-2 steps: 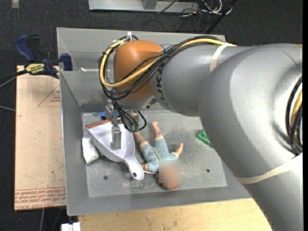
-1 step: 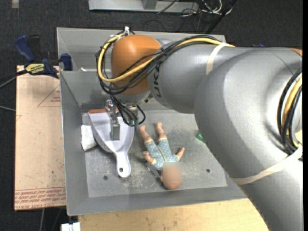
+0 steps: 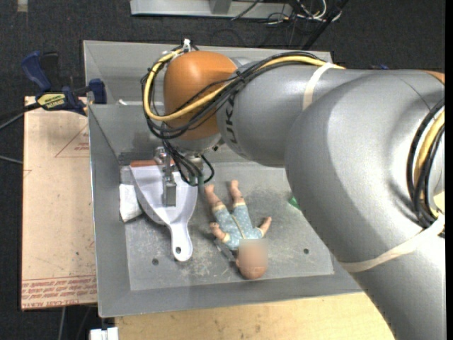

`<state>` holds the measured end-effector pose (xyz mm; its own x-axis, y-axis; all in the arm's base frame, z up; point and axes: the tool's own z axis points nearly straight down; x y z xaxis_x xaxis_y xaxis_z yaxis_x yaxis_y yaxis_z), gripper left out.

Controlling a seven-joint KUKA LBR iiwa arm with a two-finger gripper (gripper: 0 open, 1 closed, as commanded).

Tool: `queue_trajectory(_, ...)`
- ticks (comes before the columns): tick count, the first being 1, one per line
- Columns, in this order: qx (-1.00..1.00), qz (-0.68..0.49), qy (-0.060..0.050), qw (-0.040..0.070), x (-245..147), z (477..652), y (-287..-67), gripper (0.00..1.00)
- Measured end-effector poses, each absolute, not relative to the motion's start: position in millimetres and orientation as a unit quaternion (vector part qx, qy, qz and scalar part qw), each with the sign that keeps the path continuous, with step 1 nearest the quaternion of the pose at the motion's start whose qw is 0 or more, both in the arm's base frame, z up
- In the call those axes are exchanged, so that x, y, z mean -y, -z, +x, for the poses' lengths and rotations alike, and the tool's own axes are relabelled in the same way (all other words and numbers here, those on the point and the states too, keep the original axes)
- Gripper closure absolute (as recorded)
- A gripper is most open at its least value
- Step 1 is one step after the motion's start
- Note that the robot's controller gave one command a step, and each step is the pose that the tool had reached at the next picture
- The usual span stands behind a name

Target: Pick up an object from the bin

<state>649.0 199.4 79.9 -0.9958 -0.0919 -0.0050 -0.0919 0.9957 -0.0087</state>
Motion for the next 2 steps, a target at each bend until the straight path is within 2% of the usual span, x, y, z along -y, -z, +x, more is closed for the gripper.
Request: queue_trajectory(2,-0.999,-0.046,0.004,0.003,-199.4,649.0,-79.8,1.0)
